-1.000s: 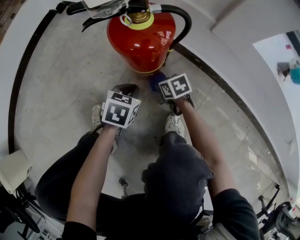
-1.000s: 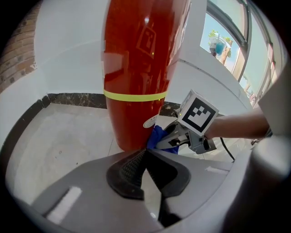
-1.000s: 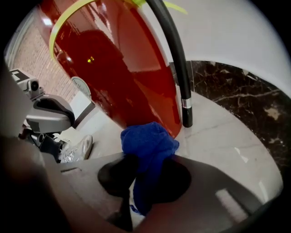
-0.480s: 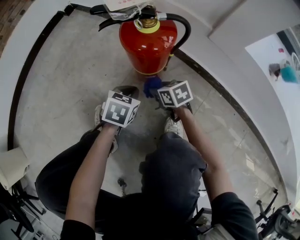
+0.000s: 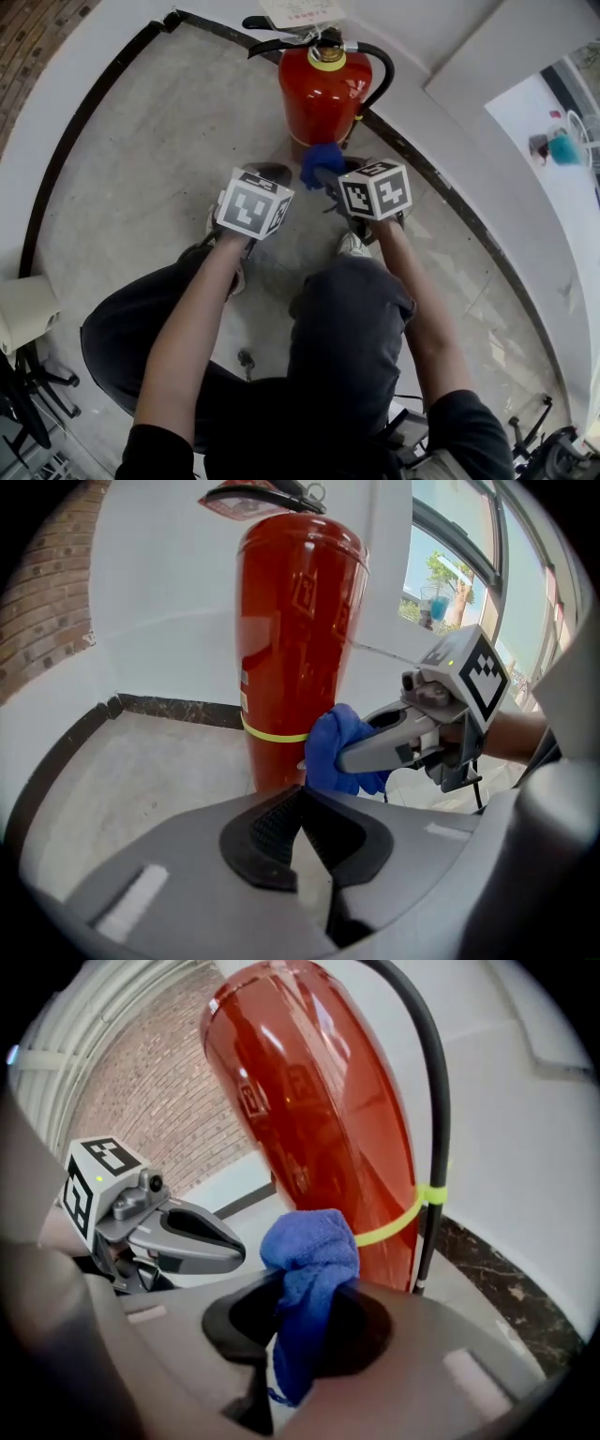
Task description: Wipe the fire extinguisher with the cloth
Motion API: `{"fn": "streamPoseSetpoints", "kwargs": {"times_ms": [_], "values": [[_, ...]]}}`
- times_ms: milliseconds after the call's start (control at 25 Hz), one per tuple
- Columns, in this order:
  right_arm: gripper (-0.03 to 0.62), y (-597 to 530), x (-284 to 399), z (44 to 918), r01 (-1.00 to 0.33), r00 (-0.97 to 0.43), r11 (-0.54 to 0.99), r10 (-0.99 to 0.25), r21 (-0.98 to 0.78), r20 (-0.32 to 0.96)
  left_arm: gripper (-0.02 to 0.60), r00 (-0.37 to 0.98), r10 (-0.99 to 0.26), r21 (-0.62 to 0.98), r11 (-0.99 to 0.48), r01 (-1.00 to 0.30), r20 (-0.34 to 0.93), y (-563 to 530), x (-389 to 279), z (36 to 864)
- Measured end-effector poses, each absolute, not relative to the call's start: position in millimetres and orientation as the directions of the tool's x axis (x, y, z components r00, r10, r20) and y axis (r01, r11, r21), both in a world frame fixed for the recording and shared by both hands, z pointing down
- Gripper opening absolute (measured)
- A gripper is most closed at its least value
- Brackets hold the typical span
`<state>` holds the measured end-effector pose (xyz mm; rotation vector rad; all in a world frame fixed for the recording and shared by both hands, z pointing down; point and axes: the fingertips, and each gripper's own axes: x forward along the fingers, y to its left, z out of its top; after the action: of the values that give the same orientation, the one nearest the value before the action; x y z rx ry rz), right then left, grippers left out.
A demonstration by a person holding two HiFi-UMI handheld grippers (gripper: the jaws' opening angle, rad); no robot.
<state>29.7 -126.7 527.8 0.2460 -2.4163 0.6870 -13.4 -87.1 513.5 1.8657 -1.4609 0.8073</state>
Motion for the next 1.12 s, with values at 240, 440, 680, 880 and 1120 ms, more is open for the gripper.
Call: {"fn": "streamPoseSetpoints", "kwargs": {"times_ms": [240, 440, 680, 880, 1120], "values": [[0.069, -127.7, 25.2, 467.3, -0.288, -0.842, 0.882, -0.047, -0.374, 0.537, 0.005, 0.183, -0.638, 0.092, -0.174, -0.980, 0.748, -90.9, -19.4, 487.6], [0.069, -127.8, 25.0, 419.5, -0.268, -0.868, 0.906, -0.078, -0.328, 0.491, 0.005, 0.163, -0.681, 0.068, -0.165, -0.984, 0.714, -95.2, -29.3, 463.6], [0.069, -128.9, 23.6, 363.6, -0.263, -0.892, 0.925, -0.126, -0.273, 0.433, 0.005, 0.135, -0.733, 0.004, -0.178, -0.984, 0.666, -99.5, -36.2, 427.3], [0.069, -129.8, 18.1, 318.7, -0.276, -0.911, 0.930, -0.172, -0.242, 0.376, 0.005, 0.136, -0.761, -0.014, -0.187, -0.982, 0.634, -99.1, -42.3, 397.6], [0.069, -156.6, 5.7, 275.5, -0.354, -0.903, 0.910, -0.272, -0.217, 0.332, 0.005, 0.158, -0.790, -0.015, -0.207, -0.978, 0.593, -106.8, -44.3, 361.4]]}}
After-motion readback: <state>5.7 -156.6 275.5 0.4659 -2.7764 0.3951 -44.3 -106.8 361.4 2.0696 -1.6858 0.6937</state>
